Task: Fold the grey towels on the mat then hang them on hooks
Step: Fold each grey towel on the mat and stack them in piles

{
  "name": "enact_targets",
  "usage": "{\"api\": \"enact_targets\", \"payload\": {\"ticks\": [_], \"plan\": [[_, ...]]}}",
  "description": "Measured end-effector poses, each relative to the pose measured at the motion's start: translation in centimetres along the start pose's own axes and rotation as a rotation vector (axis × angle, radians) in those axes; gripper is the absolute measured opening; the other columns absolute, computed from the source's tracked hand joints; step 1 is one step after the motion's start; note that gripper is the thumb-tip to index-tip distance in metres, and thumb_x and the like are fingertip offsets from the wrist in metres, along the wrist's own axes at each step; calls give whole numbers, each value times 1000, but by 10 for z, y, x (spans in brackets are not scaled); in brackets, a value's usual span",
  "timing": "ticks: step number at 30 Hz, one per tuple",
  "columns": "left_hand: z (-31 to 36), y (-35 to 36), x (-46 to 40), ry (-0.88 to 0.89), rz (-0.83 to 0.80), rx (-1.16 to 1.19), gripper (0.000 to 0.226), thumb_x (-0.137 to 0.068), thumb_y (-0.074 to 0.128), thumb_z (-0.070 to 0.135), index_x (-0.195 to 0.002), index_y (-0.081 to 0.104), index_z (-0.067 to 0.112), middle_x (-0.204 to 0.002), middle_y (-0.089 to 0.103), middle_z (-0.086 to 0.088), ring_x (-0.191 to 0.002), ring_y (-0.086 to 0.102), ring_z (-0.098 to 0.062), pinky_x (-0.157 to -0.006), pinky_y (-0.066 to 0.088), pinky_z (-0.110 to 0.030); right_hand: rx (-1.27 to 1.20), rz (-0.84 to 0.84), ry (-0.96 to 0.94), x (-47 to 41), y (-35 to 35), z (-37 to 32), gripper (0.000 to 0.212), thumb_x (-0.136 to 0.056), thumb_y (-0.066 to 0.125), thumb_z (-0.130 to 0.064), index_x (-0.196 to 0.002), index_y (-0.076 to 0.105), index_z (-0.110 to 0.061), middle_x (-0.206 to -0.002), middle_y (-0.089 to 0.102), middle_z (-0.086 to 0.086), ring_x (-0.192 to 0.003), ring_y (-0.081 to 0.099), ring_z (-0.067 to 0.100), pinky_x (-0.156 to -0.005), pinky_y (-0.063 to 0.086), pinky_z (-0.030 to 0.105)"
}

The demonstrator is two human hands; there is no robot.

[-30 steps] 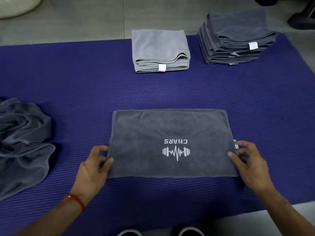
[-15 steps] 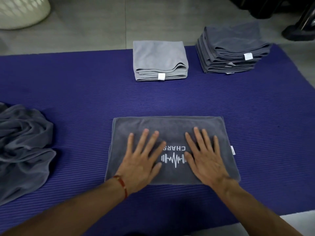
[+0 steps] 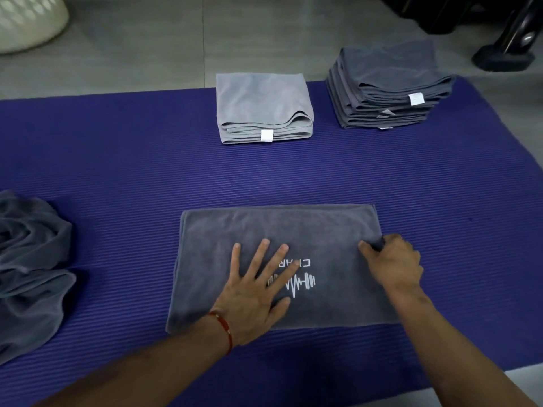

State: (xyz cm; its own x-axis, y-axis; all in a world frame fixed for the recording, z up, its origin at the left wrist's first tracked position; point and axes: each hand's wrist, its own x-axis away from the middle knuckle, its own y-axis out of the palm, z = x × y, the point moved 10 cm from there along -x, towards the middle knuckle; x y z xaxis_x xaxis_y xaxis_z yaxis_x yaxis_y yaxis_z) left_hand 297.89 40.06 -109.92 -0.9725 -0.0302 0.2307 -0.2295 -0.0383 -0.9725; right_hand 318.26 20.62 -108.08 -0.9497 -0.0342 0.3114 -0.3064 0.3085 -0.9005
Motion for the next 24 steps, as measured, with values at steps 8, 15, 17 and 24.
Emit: {"api": "enact_targets", "payload": {"ticks": [8, 15, 17, 24], "plan": [[-3, -13, 0, -13, -135, 233, 68, -102, 30, 53, -159, -3, 38, -167, -18, 8, -152, -25, -23, -116, -5, -70, -149, -214, -95, -3, -6, -25, 33, -89, 72, -40, -100, 63, -10, -95, 71, 4, -81, 65, 19, -69, 53, 36], [-6, -85, -3, -133, 76, 808, 58, -100, 53, 32, -154, 34, 36, -158, 34, 11, -145, 27, -5, -115, 20, -10, -465, -517, -167, 35, -37, -47, 13, -98, 66, -23, -97, 70, -11, -99, 77, 5, -95, 74, 24, -85, 61, 50], [-13, -95, -8, -270, 73, 1092, 46, -99, 54, 39, -144, 49, 37, -142, 55, 10, -126, 52, -3, -105, 37, -10, -481, -544, -278, 56, -41, -80, 10, -96, 68, -23, -97, 67, -13, -96, 76, 4, -90, 74, 23, -68, 63, 43], [-55, -91, 19, -711, 198, 2025, 32, -102, 52, 26, -86, 72, 6, -77, 69, -13, -59, 62, -21, -56, 52, -30, -570, -670, -588, 153, -1, -197, 12, -100, 62, -18, -109, 71, -20, -91, 76, 1, -75, 76, 23, -69, 63, 45]]}}
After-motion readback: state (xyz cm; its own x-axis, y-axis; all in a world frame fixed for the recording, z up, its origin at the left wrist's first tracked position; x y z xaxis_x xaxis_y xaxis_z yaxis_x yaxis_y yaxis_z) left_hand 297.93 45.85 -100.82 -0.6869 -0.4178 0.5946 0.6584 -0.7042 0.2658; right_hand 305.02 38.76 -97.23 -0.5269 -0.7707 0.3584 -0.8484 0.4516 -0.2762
